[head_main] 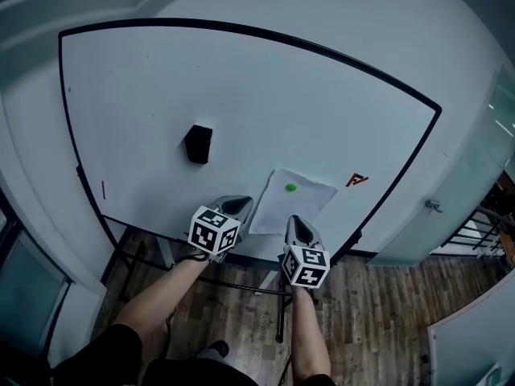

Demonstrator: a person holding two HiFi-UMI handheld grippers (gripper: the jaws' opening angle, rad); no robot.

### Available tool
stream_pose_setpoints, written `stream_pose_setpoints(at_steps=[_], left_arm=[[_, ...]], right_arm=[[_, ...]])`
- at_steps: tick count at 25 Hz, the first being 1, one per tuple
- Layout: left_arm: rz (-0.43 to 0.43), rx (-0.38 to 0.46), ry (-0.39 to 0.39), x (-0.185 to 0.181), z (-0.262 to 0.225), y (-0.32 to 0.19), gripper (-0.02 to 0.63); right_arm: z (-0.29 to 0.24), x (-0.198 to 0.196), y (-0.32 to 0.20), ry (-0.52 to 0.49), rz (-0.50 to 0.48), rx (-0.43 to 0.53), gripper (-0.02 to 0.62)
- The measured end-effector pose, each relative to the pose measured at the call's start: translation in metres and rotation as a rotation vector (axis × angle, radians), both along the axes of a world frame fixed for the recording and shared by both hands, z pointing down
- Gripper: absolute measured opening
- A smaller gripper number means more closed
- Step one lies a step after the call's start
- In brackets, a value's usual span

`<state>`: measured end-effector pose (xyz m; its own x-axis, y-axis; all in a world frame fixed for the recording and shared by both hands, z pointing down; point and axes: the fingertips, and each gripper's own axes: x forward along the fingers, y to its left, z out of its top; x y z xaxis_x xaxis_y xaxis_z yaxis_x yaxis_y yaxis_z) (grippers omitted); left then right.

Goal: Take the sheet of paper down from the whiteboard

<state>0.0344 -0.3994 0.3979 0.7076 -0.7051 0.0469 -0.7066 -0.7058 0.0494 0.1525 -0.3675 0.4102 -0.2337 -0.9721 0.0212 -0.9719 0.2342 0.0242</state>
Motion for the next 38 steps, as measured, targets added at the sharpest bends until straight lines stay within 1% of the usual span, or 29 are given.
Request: stream_pose_setpoints(at_steps=[4,7,12,13,15,16,19,23,29,38], left_arm=[[0.023,-0.002,-0.022,0.015,-0.001,-0.030,0.021],[0.035,-0.005,-0.019,0.024,-0.001,-0.046,0.021],[0.083,-0.016,-0.019,0.041,-0.002,-0.064,0.023],[0.088,-0.019,-0.022,0.044,-0.001,-0.067,0.030],[0.100,-0.030,-0.034,0.049,0.003,-0.073,0.081],[0.106,-0.035,-0.040,0.052,0.005,-0.076,0.095],[0.120,-0.038,-0.045,0.059,0.008,-0.081,0.097],[0.123,-0.032,-0.063,0.065,0.011,-0.084,0.090],[0.106,-0.029,-0.070,0.065,0.011,-0.089,0.026],[0.128,-0.042,-0.047,0.065,0.008,-0.089,0.021]], right_arm=[[0.001,0.008,-0.026,0.001,0.011,-0.007,0.025],[0.000,0.014,-0.039,-0.004,0.015,-0.011,0.025],[-0.001,0.022,-0.057,0.000,0.020,-0.011,0.025],[-0.001,0.023,-0.060,0.001,0.021,-0.012,0.025],[-0.001,0.027,-0.066,-0.002,0.026,-0.012,0.025],[0.000,0.028,-0.068,-0.002,0.028,-0.011,0.025],[0.000,0.031,-0.076,0.001,0.033,-0.010,0.025],[0.000,0.030,-0.084,0.008,0.034,-0.011,0.025],[-0.003,0.025,-0.092,0.023,0.034,0.001,0.026],[-0.009,0.020,-0.096,0.038,0.035,0.020,0.026]])
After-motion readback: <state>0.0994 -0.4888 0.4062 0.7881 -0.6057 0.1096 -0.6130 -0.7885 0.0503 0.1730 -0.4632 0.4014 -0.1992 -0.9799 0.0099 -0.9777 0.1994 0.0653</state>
